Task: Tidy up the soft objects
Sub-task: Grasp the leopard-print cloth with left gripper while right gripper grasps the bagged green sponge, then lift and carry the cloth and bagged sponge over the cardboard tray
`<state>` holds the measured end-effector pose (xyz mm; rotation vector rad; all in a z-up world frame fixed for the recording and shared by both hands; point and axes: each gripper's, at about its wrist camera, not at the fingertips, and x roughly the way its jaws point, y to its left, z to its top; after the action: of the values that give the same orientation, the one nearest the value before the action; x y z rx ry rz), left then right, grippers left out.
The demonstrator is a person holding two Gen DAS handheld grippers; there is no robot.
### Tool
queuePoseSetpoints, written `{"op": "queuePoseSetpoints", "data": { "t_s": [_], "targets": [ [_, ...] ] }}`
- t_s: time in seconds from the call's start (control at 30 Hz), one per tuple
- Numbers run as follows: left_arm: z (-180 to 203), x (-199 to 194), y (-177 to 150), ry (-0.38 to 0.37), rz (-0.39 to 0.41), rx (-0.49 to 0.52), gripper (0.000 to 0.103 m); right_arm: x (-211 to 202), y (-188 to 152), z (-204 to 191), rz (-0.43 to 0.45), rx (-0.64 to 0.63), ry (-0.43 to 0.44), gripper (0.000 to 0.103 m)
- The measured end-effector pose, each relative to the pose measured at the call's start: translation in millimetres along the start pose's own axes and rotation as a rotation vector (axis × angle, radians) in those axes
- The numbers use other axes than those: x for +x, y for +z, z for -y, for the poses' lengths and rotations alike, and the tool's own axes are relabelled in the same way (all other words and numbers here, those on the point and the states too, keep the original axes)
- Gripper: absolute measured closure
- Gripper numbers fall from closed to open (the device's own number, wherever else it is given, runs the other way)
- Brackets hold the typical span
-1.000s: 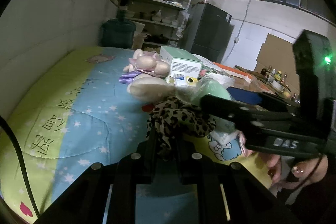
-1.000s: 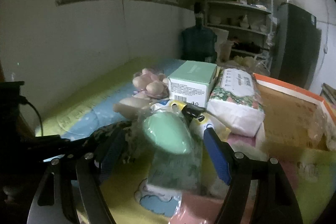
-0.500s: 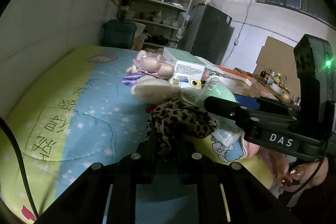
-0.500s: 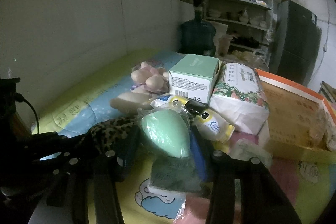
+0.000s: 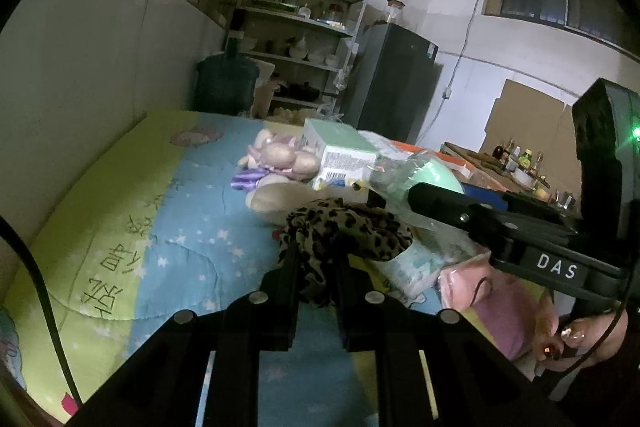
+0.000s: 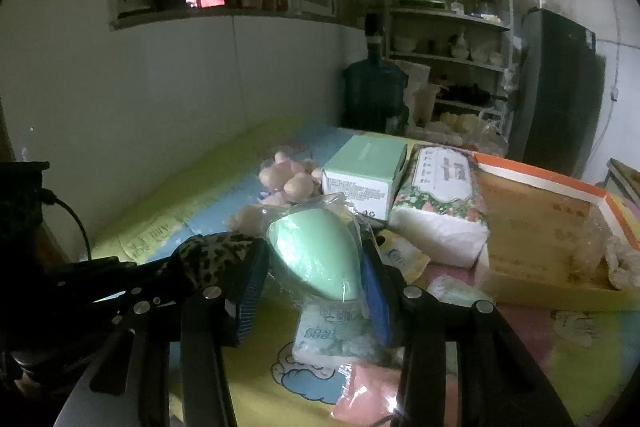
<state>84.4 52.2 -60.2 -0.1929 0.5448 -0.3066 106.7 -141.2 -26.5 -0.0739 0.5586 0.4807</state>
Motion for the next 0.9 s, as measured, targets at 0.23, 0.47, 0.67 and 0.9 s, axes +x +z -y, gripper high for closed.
{"op": "queuePoseSetpoints", "data": {
  "t_s": [0.23, 0.47, 0.67, 0.9],
  "targets": [
    [16, -2, 16, -0.003, 0.023, 0.02, 0.088, -23, 6, 9, 0.046, 0.037, 0.001, 0.056],
    [37, 3, 31, -0.017, 0.027, 0.048, 0.088, -44, 7, 30, 0.083, 0.083, -0.015, 0.056],
    [62, 16, 44, -0.05, 0.026, 0.087, 0.088, -57, 9, 52, 0.116, 0.12, -0.039, 0.056],
    [94, 37, 60, -0.09, 0.015, 0.127, 0.088, -75, 11, 87, 0.145, 0.167, -0.081, 0.056]
  ]
}}
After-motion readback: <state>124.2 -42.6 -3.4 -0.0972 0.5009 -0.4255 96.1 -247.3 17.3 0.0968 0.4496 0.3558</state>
